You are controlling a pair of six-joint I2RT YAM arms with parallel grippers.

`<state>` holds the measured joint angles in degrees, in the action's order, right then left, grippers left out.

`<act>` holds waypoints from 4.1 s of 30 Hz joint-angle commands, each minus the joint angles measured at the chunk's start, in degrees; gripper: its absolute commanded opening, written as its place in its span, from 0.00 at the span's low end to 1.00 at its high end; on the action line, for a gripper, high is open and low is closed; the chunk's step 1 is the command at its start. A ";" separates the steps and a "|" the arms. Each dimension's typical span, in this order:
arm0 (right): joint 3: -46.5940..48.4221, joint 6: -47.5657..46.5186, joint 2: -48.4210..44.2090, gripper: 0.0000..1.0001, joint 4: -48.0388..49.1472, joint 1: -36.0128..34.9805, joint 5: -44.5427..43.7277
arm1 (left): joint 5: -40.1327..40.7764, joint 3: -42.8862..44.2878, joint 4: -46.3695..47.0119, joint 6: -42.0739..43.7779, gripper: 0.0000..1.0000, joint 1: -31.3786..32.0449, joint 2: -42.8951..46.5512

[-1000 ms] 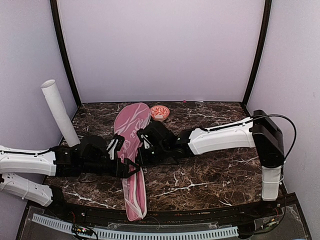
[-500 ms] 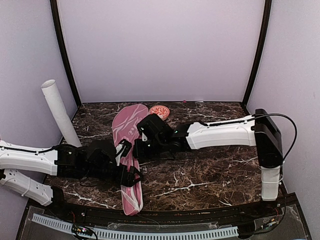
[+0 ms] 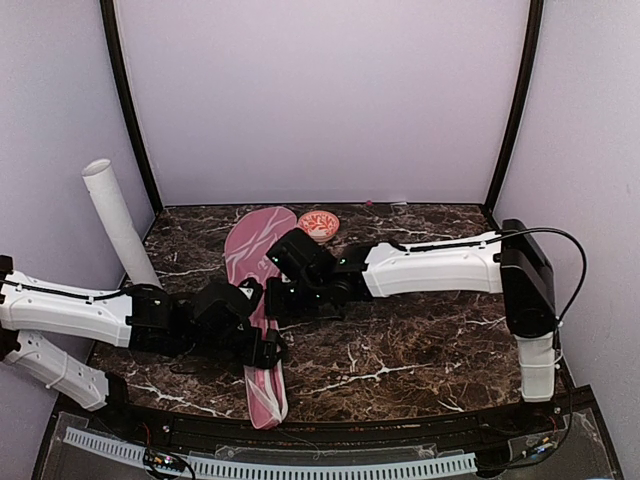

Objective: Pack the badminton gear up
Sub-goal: Adjust the racket bag at the center of the board, then pass from the left arm to the right

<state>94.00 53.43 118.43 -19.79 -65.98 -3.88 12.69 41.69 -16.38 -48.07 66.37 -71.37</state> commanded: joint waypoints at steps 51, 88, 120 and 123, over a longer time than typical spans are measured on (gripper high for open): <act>-8.39 -4.28 -4.11 0.77 15.46 14.27 6.35 | -6.69 -19.13 12.02 -1.24 0.00 0.34 17.17; 0.90 5.19 12.93 0.65 31.28 15.62 14.00 | -18.96 -25.54 14.10 3.34 0.00 0.33 33.25; 0.44 4.36 14.15 0.58 31.78 15.43 15.79 | -16.57 -25.67 16.10 1.84 0.00 0.28 34.32; 0.67 2.63 13.16 0.35 33.40 15.35 16.91 | -16.94 -25.91 16.12 1.84 0.00 0.25 33.66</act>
<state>92.77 57.89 131.59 9.45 -50.22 10.94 -3.09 16.29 -5.85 -47.18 66.50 -37.89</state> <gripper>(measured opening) 0.456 0.021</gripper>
